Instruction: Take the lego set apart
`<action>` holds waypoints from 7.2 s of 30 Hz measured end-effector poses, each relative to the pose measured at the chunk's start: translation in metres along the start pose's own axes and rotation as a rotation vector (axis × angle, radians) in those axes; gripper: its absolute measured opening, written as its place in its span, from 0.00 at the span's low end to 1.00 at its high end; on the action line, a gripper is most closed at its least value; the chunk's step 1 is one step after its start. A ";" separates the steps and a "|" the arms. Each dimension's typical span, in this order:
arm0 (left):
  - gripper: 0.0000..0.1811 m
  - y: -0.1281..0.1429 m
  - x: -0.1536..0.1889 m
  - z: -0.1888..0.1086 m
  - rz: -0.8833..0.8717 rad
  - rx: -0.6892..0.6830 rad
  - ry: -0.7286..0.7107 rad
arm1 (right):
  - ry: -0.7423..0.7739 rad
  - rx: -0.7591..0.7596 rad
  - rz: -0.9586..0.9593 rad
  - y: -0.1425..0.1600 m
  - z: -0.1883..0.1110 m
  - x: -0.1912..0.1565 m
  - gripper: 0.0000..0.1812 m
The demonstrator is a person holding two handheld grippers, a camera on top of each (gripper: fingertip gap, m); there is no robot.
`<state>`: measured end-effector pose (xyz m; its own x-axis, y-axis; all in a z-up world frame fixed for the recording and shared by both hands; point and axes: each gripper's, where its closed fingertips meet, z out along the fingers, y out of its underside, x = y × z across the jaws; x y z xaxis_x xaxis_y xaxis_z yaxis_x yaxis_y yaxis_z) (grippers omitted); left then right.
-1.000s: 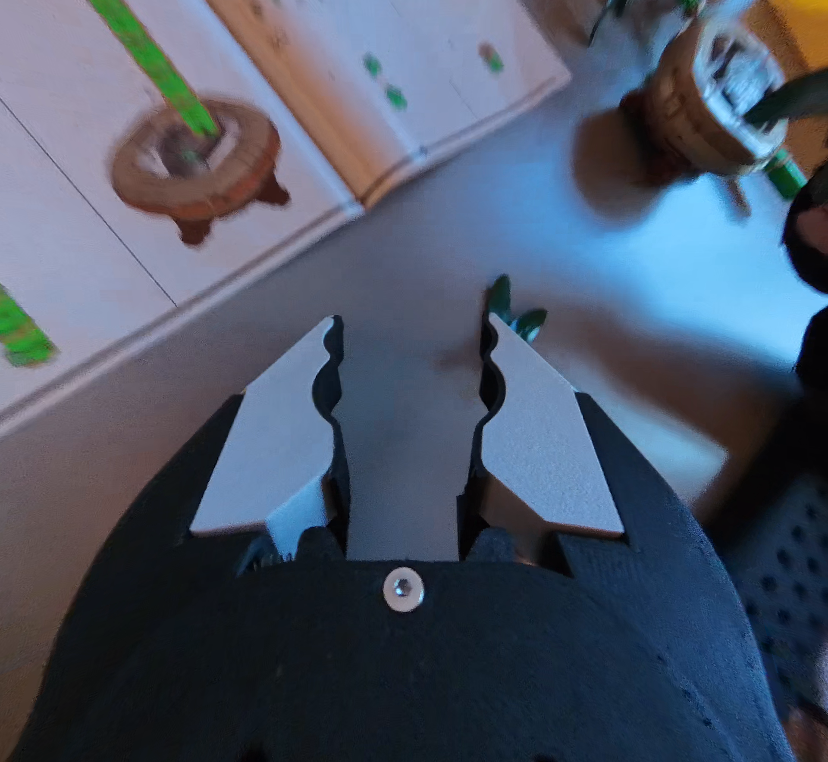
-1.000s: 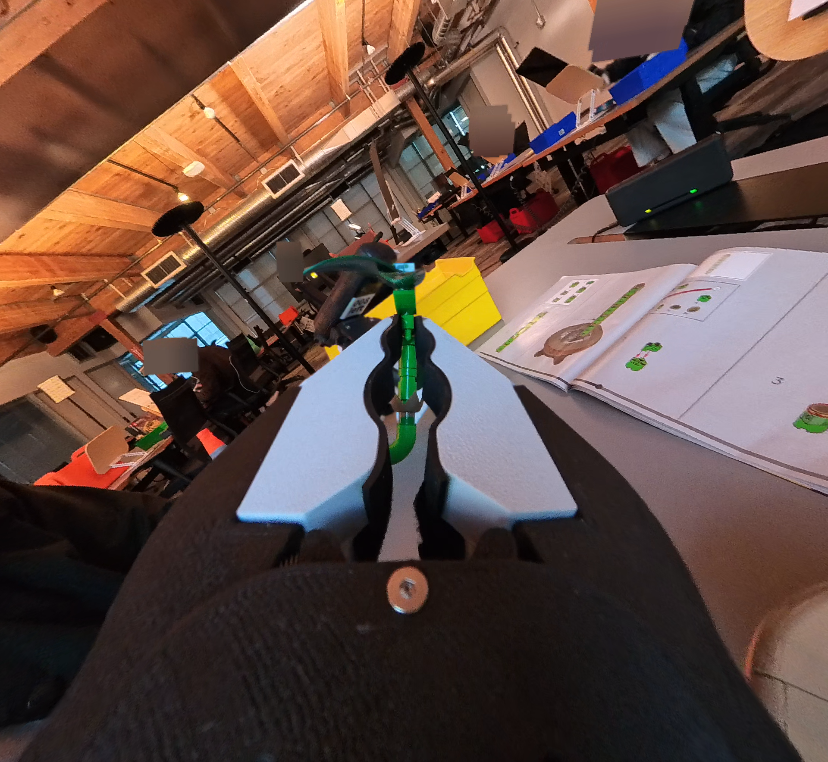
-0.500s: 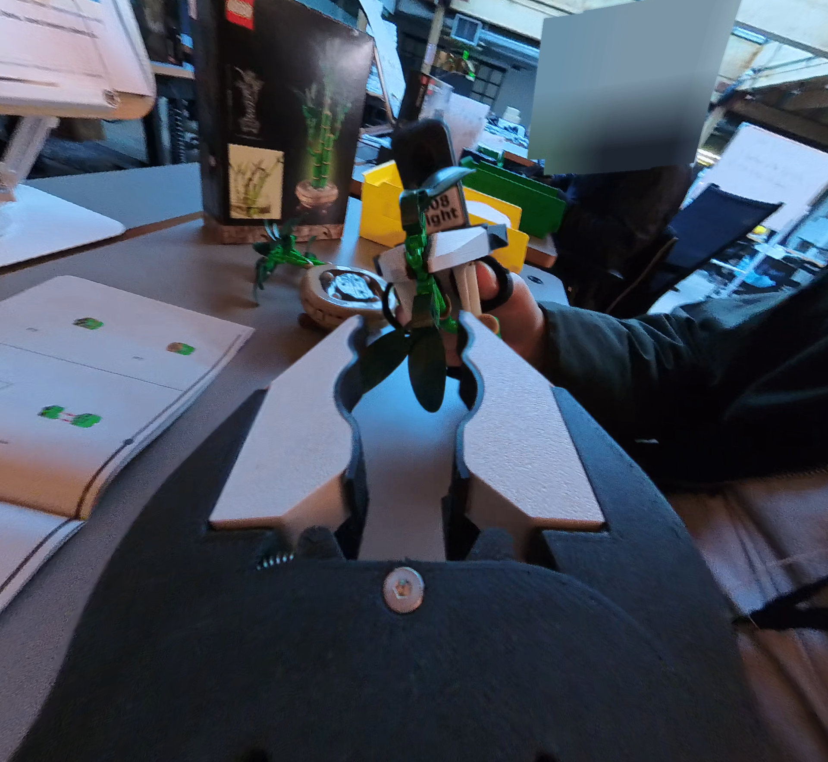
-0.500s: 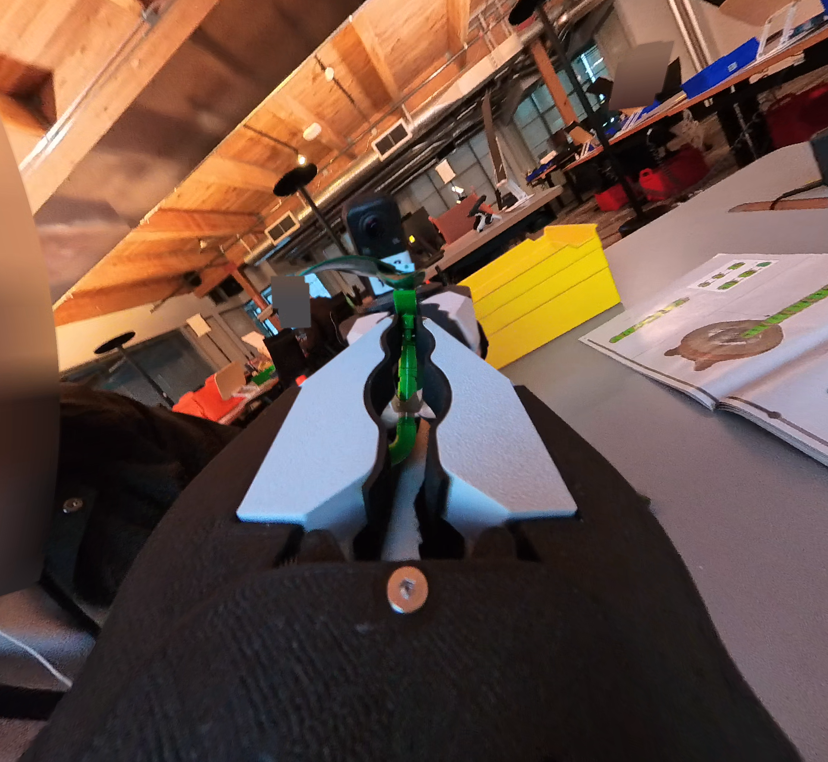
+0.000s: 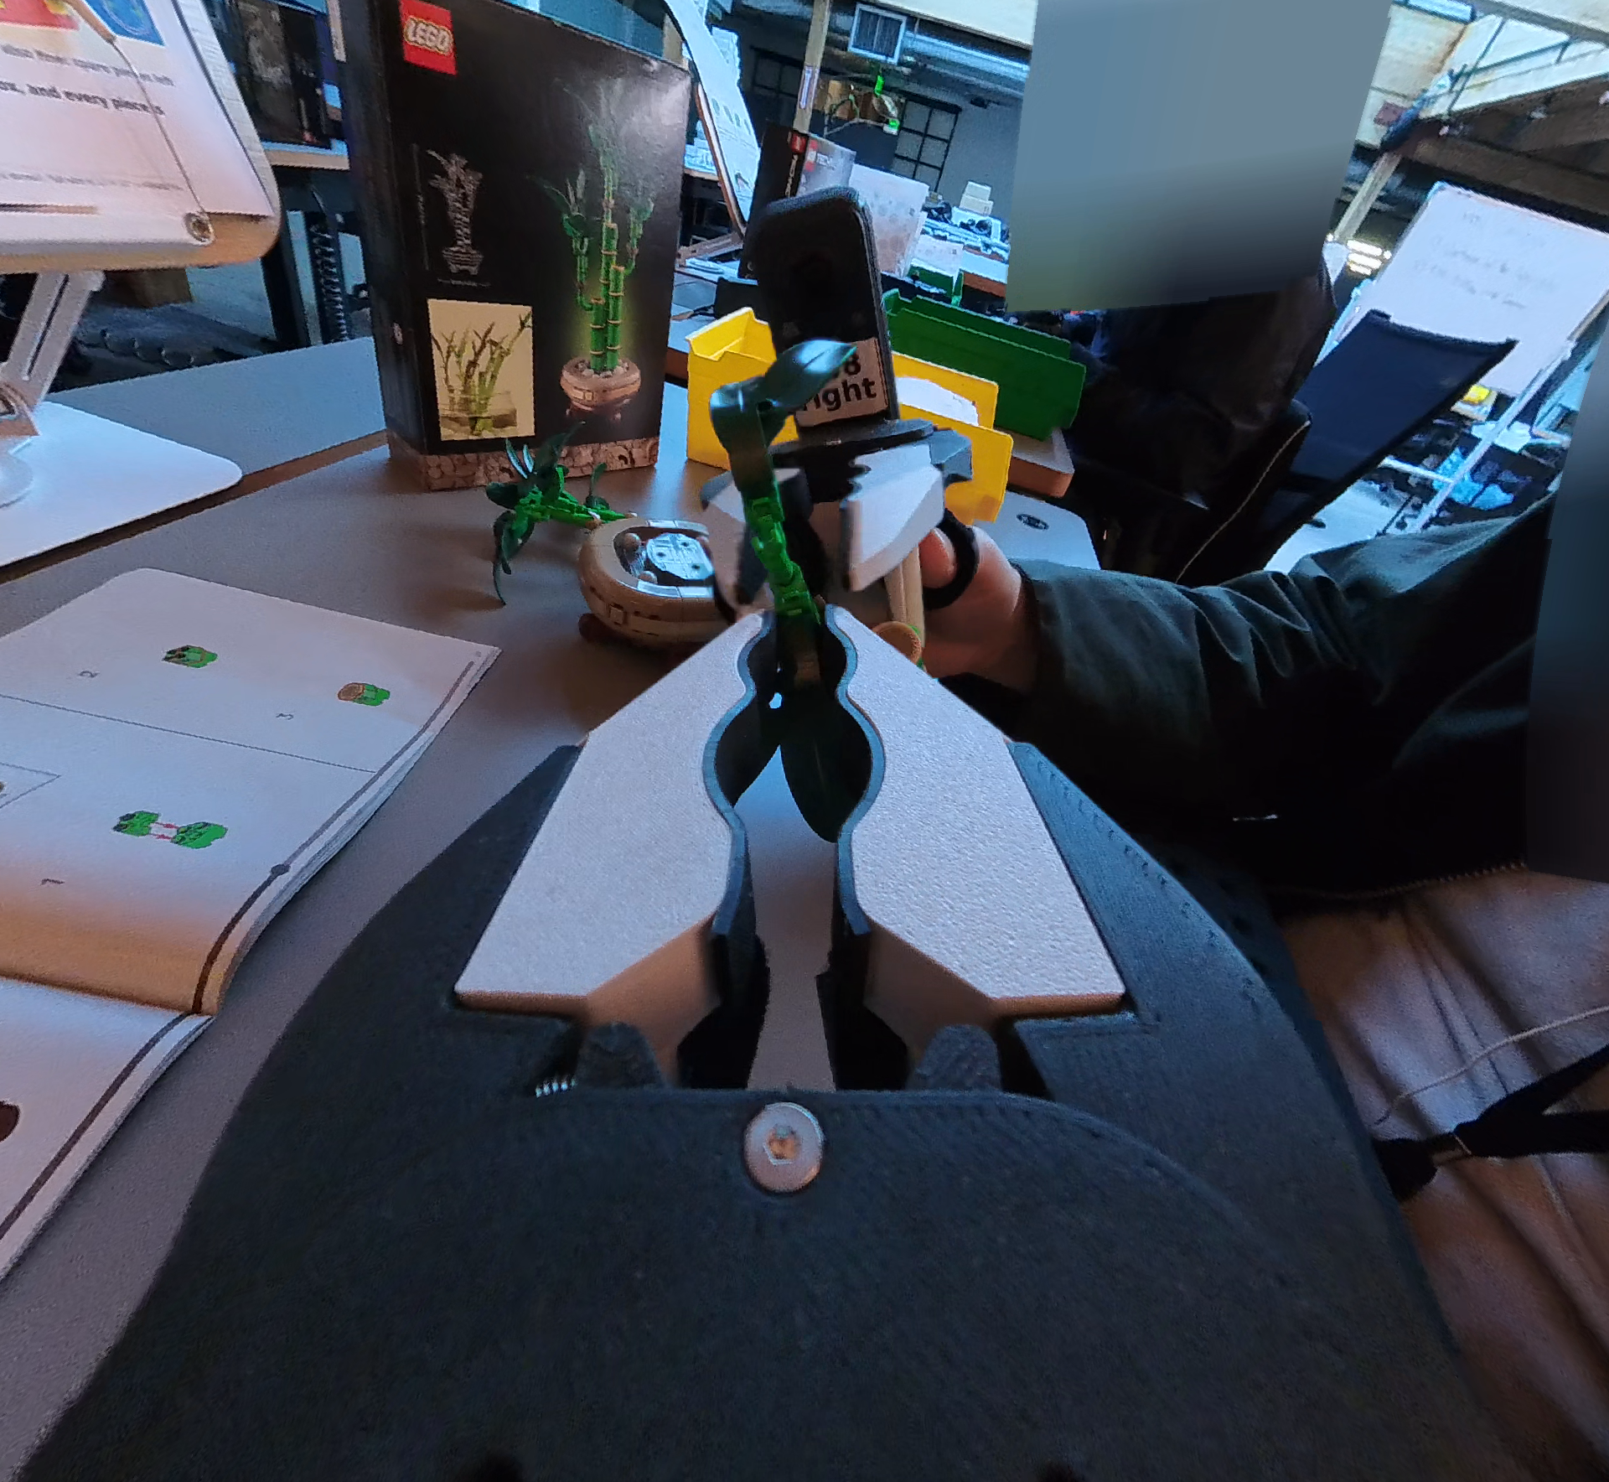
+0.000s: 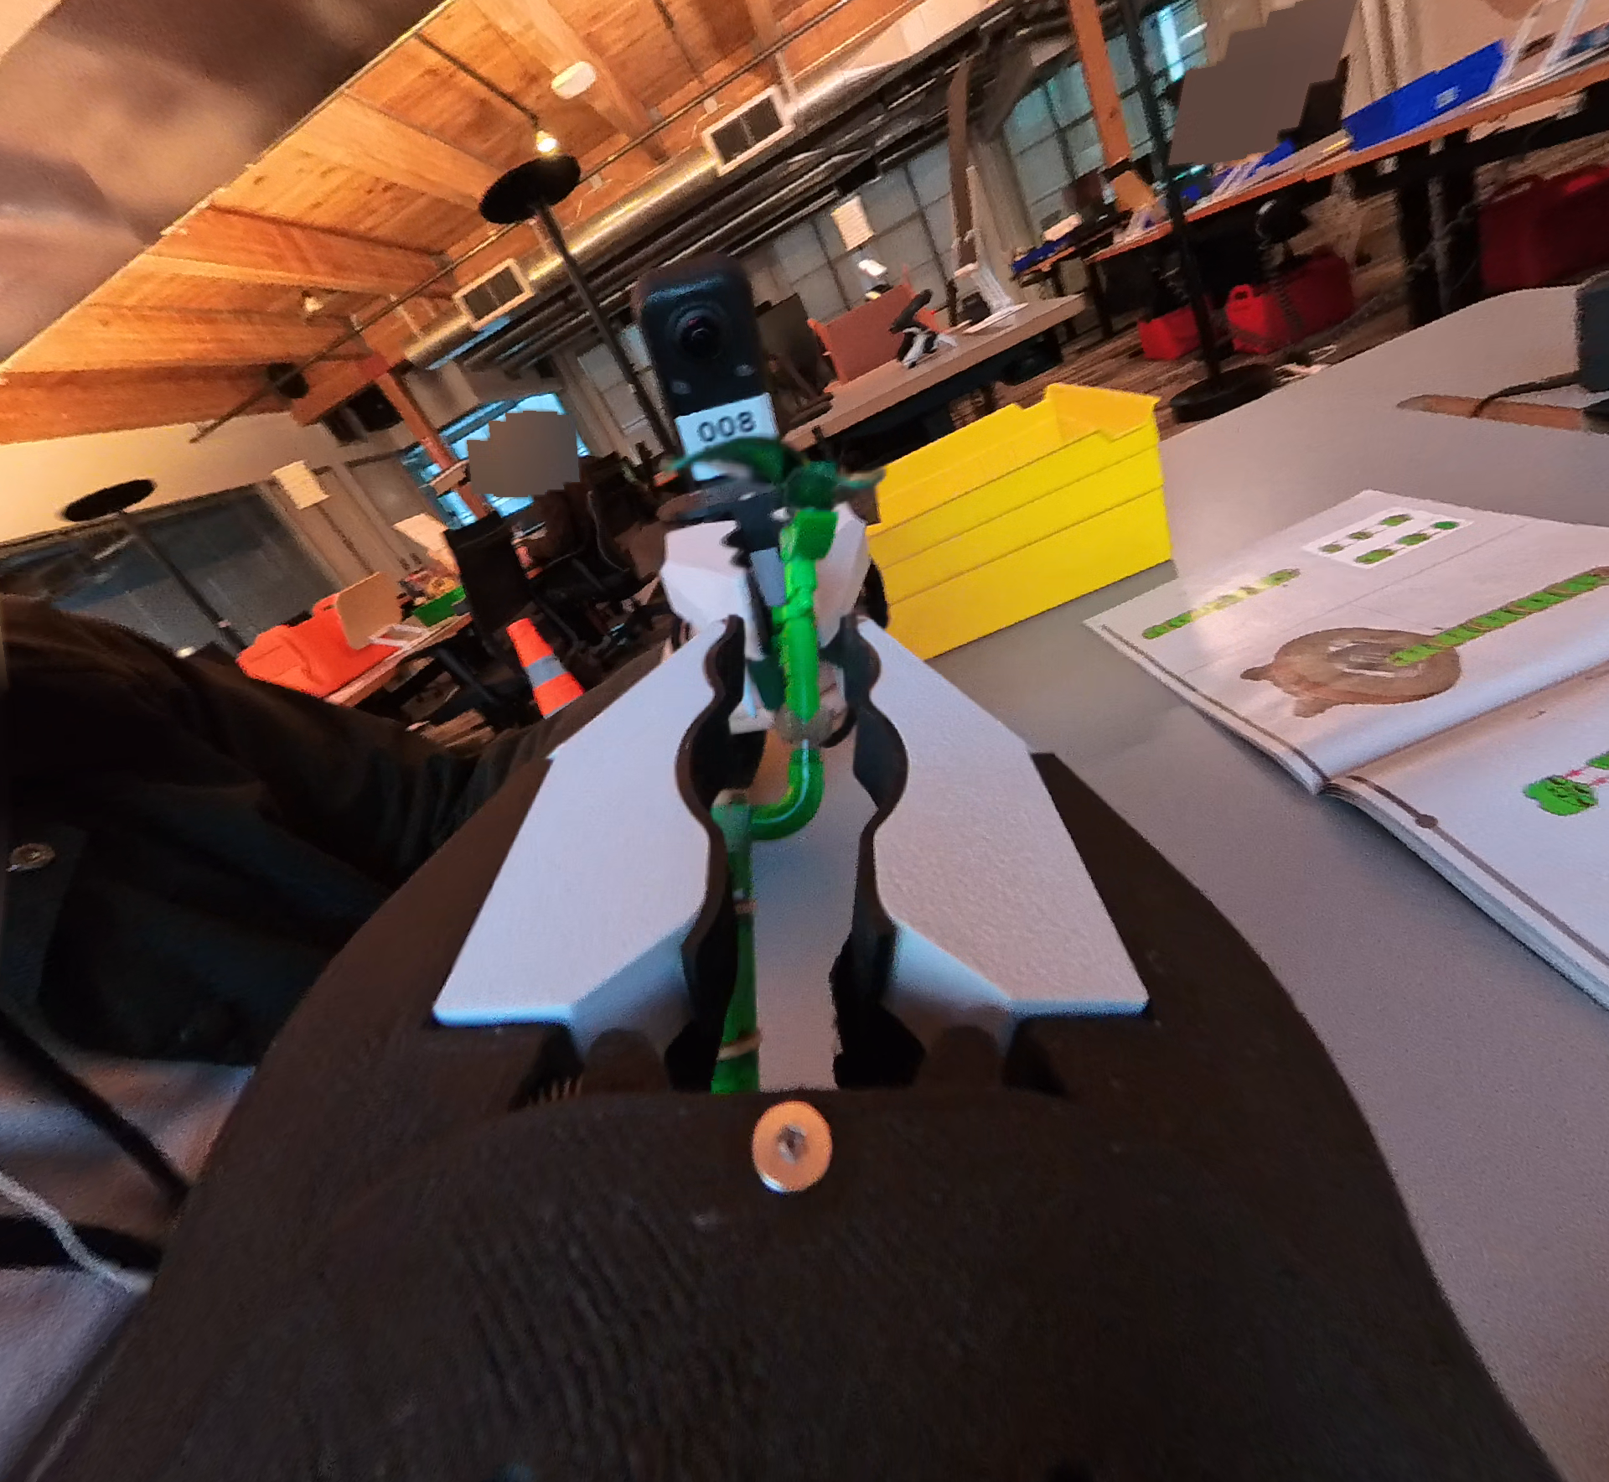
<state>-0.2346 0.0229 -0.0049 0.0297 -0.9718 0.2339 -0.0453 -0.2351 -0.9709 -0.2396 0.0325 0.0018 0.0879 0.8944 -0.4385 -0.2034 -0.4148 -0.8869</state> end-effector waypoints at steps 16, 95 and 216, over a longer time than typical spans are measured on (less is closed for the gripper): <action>0.05 0.001 0.005 -0.003 -0.049 -0.009 0.064 | -0.027 -0.082 0.001 0.010 0.001 -0.005 0.04; 0.04 0.049 0.048 -0.003 -0.183 -0.308 0.349 | -0.116 -0.501 -0.437 0.065 -0.014 -0.035 0.03; 0.03 0.049 0.010 0.007 0.059 -0.301 0.069 | 0.042 -0.475 -0.232 0.060 -0.014 0.000 0.03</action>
<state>-0.2298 0.0022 -0.0509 -0.0489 -0.9805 0.1902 -0.3385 -0.1629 -0.9267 -0.2378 0.0053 -0.0541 0.1192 0.9683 -0.2197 0.2895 -0.2455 -0.9252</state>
